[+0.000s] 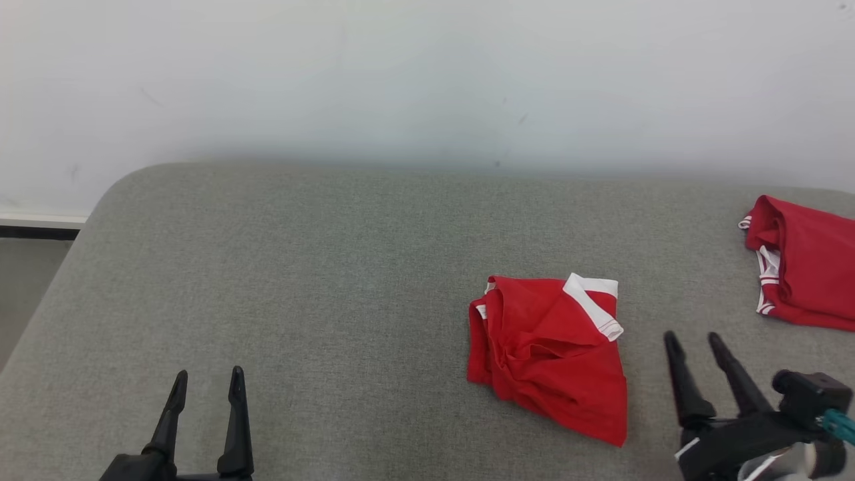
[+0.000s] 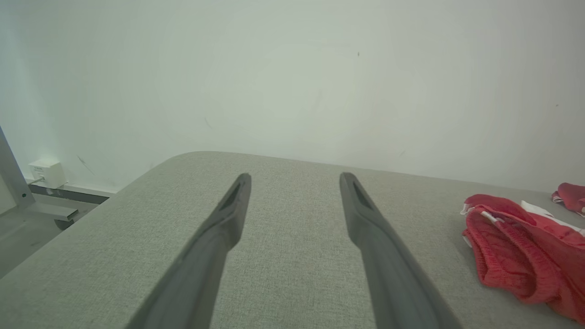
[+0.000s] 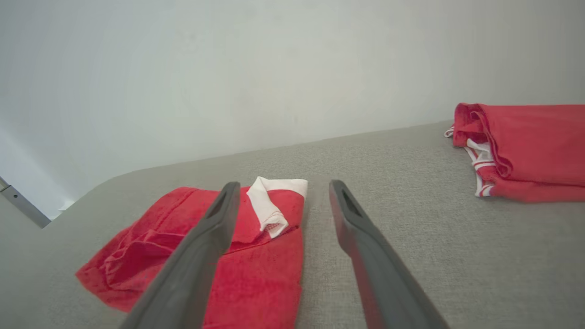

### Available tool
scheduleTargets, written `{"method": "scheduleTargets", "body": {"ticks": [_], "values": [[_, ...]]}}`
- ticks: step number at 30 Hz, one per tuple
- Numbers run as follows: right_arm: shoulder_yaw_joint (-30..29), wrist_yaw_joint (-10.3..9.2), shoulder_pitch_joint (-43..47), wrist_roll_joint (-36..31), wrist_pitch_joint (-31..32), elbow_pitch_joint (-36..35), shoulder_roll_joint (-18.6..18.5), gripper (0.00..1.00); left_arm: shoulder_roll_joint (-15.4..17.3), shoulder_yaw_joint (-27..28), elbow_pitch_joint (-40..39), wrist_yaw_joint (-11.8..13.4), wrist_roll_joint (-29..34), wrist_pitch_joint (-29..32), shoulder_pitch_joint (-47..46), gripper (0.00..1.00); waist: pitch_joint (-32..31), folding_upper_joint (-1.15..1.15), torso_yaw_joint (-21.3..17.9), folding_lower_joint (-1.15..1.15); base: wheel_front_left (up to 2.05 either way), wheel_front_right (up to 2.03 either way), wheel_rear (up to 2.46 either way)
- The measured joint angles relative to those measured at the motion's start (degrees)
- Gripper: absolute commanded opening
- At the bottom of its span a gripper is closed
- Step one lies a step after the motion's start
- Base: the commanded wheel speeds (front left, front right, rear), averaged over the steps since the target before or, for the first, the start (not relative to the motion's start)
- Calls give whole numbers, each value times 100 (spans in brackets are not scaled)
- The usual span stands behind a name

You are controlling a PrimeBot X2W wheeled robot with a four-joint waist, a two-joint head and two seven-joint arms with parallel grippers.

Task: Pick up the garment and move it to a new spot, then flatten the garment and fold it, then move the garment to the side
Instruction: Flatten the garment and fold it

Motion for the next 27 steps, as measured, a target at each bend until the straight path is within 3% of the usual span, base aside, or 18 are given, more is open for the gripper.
{"method": "scheduleTargets", "body": {"ticks": [6, 24, 25, 26, 27], "values": [[-296, 0, -43, -70, 20, 363, 11, 100, 0, -33, -2, 0, 26, 0, -9, 100, 45, 0, -11, 0, 0, 0, 0], [241, 0, -1363, 123, 221, 2092, 127, 100, 9, -126, -14, -1, 37, 0, -236, 100, 371, 0, 347, 1, 0, 0, 0], [267, 0, -1412, 160, 221, 2197, 132, 87, 8, -131, -16, -1, 37, 0, -241, 100, 394, 0, 371, 0, 0, 0, 0], [305, 0, -1457, 193, 212, 2288, 134, 33, 8, -129, -15, -1, 38, 0, -247, 100, 416, 0, 395, 1, 0, 0, 0], [335, 0, -1491, 218, 164, 2357, 142, 18, 8, -126, -16, -1, 41, 0, -253, 100, 438, 0, 415, 1, 0, 0, 0]]}}
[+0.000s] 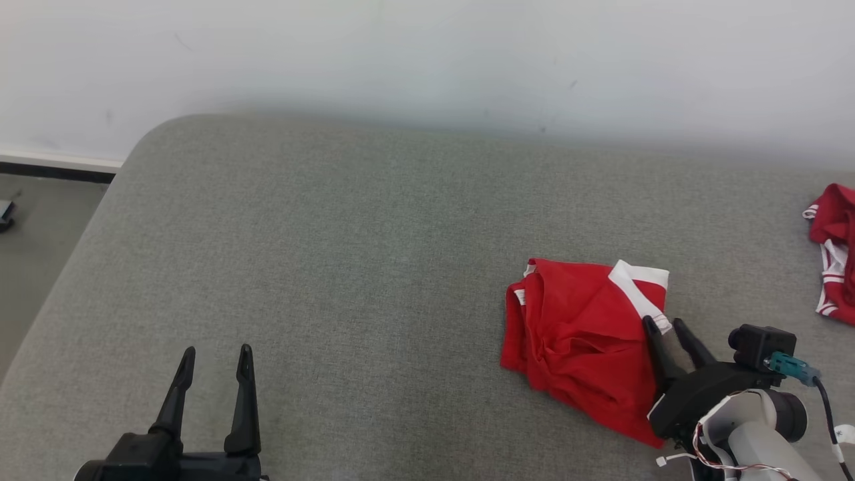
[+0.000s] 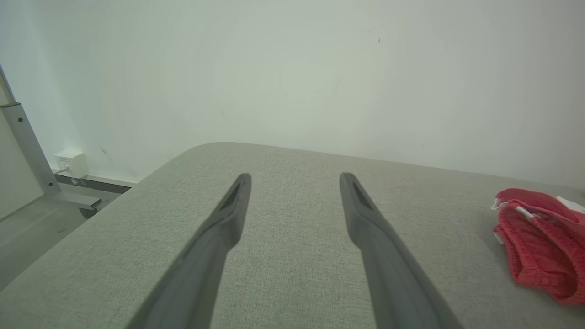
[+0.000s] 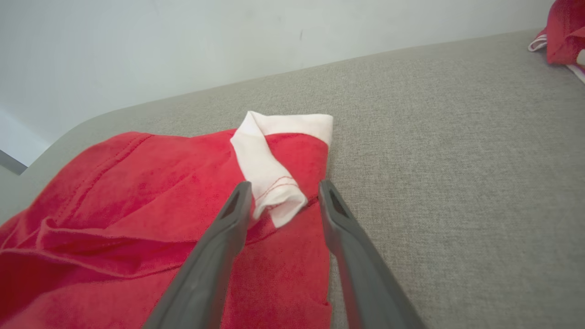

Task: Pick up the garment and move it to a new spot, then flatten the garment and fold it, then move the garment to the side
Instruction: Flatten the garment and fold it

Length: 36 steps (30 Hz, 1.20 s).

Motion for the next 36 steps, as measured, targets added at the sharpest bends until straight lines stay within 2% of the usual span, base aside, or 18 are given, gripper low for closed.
{"method": "scheduleTargets", "body": {"ticks": [1, 6, 13, 17, 23, 24, 26, 27, 32, 36], "values": [[38, 0, -43, 31, -14, 73, 8, 0, 1, 2, 0, 1, 7, 0, -8, 100, 19, 0, 19, 0, 0, 0, 0], [299, 0, -170, 119, -318, 148, 13, 0, 0, 20, -8, 0, 8, 0, -18, 100, 75, 0, 75, 0, 0, 0, 0], [575, 0, -405, 268, -521, -93, 12, 0, -1, 0, 7, 0, 32, 0, -22, 100, 33, 0, 120, 0, 0, 0, 0], [735, 0, -727, 343, -459, -101, 161, 0, -1, -67, 30, 0, 42, 0, -42, 100, 50, 0, 163, 0, 0, 0, 0], [950, 0, -1279, 414, -355, 342, 584, 0, -4, -188, 79, 0, 57, 0, -136, 100, 126, 0, 263, 0, 0, 0, 0], [1001, 0, -1327, 444, -287, 463, 626, 4, -4, -198, 86, 0, 57, 0, -145, 100, 134, 0, 273, 0, 0, 0, 0], [1099, 0, -1371, 461, -298, 613, 689, 49, -5, -218, 101, 0, 57, 0, -161, 100, 145, 0, 287, 0, 0, 0, 0], [1131, 0, -1400, 466, -310, 691, 704, 100, -5, -221, 104, 0, 57, 0, -163, 100, 147, 0, 289, 0, 0, 0, 0], [1281, 0, -1489, 508, -548, 816, 682, 100, -5, -174, 112, 0, 65, 0, -162, 100, 130, 0, 229, 0, 0, 0, 0], [1252, 0, -1474, 517, -695, 604, 487, 100, -4, -143, 109, 0, 79, 0, -148, 100, 71, 0, 132, 0, 0, 0, 0]]}}
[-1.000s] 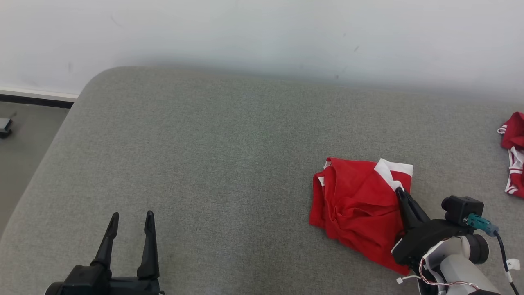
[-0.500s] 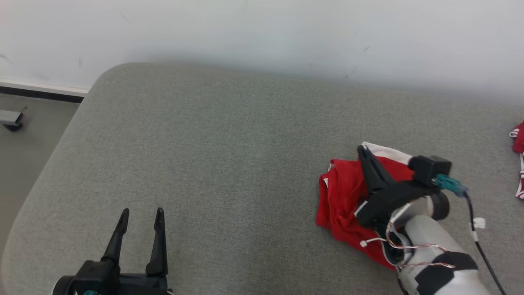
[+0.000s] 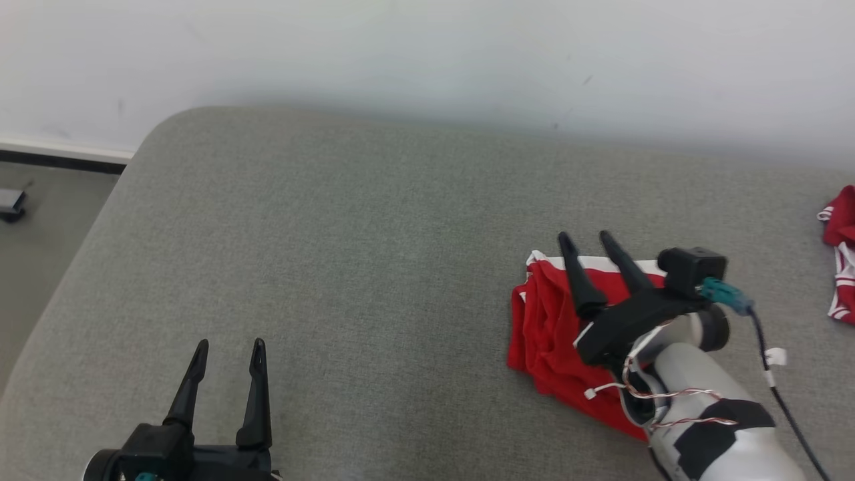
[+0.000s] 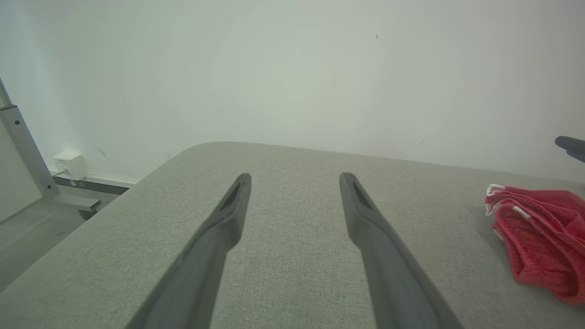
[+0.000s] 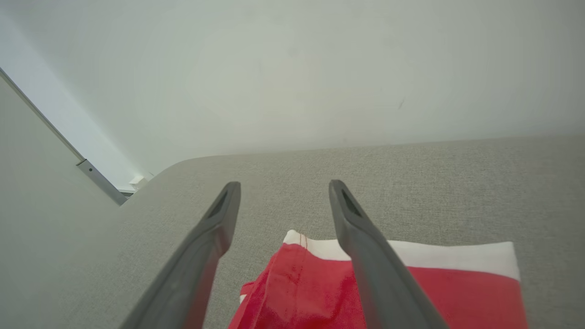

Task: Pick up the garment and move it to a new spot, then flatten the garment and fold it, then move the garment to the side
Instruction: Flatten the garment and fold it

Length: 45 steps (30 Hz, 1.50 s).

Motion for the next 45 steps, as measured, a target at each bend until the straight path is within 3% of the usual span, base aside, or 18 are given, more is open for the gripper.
{"method": "scheduleTargets", "body": {"ticks": [8, 21, 23, 30, 45], "values": [[-745, 0, 654, -250, -36, -951, -459, 100, 87, -12, 4, 0, 46, 0, 56, 100, -169, 0, -253, -1, 0, 0, 0], [-1435, 0, 2048, -687, -36, -1928, -560, 100, 104, 4, 15, 0, 55, 0, 146, 100, -325, 0, -618, -2, 0, 0, 0], [-1484, 0, 2125, -699, -36, -1920, -564, 0, 102, 1, 18, 0, 63, 0, 148, 100, -328, 0, -635, -2, 0, 0, 0], [-1471, 0, 1727, -854, -20, -1448, -575, 0, 103, -66, 14, 0, 87, 0, 87, 100, -201, 0, -540, -1, 0, 0, 0], [-1074, 0, 335, -1325, -5, 1050, -171, 0, 91, -330, 103, 0, 81, 0, -258, 100, 91, 0, 47, 0, 0, 0, 0]]}}
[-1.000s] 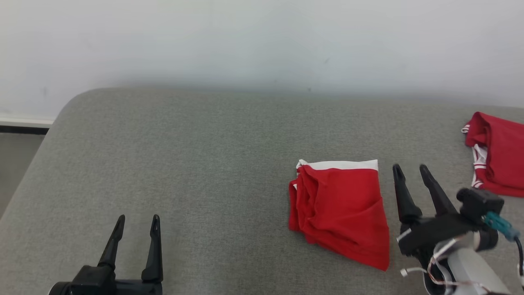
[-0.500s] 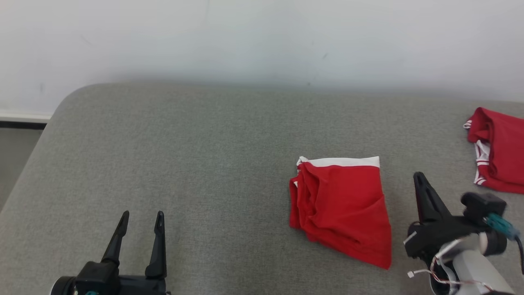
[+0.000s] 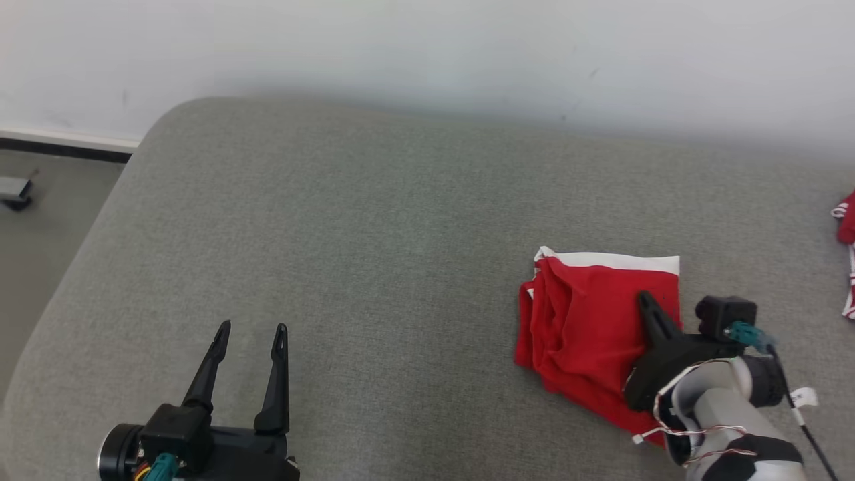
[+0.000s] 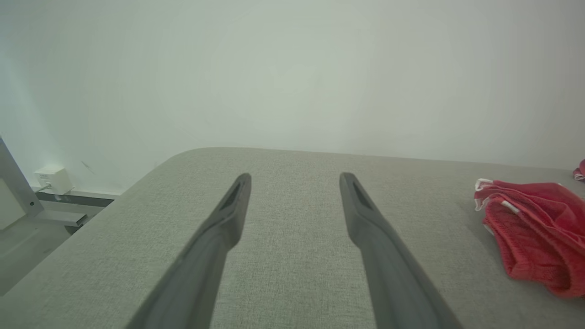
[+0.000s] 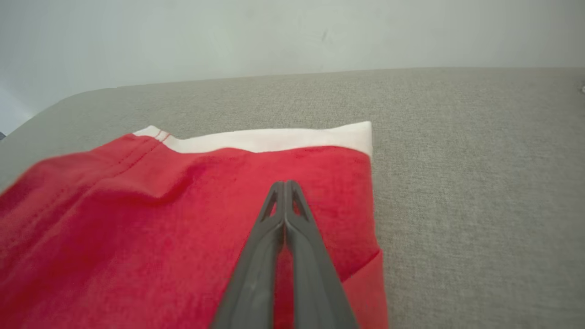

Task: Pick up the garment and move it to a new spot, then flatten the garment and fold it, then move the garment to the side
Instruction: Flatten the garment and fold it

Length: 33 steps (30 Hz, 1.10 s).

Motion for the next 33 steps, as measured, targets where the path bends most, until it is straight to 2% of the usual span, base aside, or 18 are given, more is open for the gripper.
{"method": "scheduleTargets", "body": {"ticks": [5, 11, 25, 33], "values": [[108, 0, -156, -10, -24, 254, 298, 0, -12, 4, -3, 0, -22, 0, -40, 100, 103, 0, 132, 0, 0, 0, 0], [257, 0, -144, -32, -30, -41, 554, 0, -26, 30, -1, 0, -24, 0, -50, 100, 168, 0, 210, 0, 0, 0, 0], [1105, 0, 386, 165, -30, -788, 743, 0, -49, 30, 12, 0, -21, 0, -50, 100, 122, 0, 214, 0, 0, 0, 0], [594, 0, 533, 64, -31, -1550, 740, 0, -30, 201, 8, 0, 14, 0, 51, 100, -11, 0, -97, 0, 0, 0, 0]]}}
